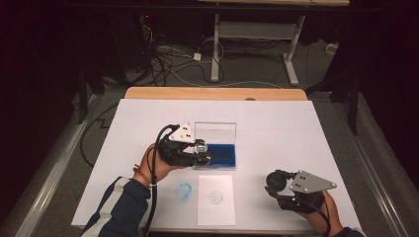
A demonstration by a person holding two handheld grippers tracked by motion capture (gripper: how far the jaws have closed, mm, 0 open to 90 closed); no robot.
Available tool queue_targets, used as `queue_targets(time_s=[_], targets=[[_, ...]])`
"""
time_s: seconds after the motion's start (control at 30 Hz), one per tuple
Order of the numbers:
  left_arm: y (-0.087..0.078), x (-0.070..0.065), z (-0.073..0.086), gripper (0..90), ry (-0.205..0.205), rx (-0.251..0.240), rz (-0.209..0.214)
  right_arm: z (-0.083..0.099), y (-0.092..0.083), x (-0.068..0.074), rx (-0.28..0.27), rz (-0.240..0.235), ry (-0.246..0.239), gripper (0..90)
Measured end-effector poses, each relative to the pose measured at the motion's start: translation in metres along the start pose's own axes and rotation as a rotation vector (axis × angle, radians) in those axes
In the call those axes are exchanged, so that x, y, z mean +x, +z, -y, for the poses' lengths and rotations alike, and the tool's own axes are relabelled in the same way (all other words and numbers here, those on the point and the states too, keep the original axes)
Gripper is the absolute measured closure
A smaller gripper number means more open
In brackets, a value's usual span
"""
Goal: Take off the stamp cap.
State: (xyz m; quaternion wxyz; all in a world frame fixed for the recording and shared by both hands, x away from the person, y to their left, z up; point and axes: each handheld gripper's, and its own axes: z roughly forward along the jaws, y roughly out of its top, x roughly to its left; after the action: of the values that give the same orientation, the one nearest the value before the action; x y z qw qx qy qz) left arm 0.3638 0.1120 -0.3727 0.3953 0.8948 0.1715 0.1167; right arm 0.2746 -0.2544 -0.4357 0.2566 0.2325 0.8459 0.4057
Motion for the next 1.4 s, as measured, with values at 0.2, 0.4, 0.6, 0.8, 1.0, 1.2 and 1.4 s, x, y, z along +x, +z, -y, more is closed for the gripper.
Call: queue_targets(time_s=[0.2,0.4,0.6,0.8,1.0,1.2,1.4], targets=[[0.004,0.003,-0.005,54.1,0.002,-0.009,0.016,-0.001,0.002,0.001,0.004,-0.008,-0.007,38.0],[0.008,0.007,-0.009,54.1,-0.005,0.014,0.011,-0.002,0.004,0.003,0.010,-0.016,-0.023,38.0],[0.013,0.013,-0.013,54.0,-0.006,0.044,0.015,0.000,0.005,-0.002,0.002,-0.023,0.009,38.0],[0.018,0.016,-0.013,54.0,-0.025,0.041,0.007,-0.002,0.007,-0.002,0.010,0.008,0.004,38.0],[0.022,0.017,-0.013,54.1,-0.022,0.064,-0.007,-0.003,0.009,-0.004,0.004,0.012,0.005,37.9],[0.028,0.020,-0.014,54.0,-0.030,0.075,0.001,-0.004,0.009,-0.003,0.006,0.010,-0.003,37.9],[0.035,0.021,-0.014,54.1,-0.032,0.082,0.011,-0.003,0.010,-0.002,0.011,0.008,-0.001,37.9]])
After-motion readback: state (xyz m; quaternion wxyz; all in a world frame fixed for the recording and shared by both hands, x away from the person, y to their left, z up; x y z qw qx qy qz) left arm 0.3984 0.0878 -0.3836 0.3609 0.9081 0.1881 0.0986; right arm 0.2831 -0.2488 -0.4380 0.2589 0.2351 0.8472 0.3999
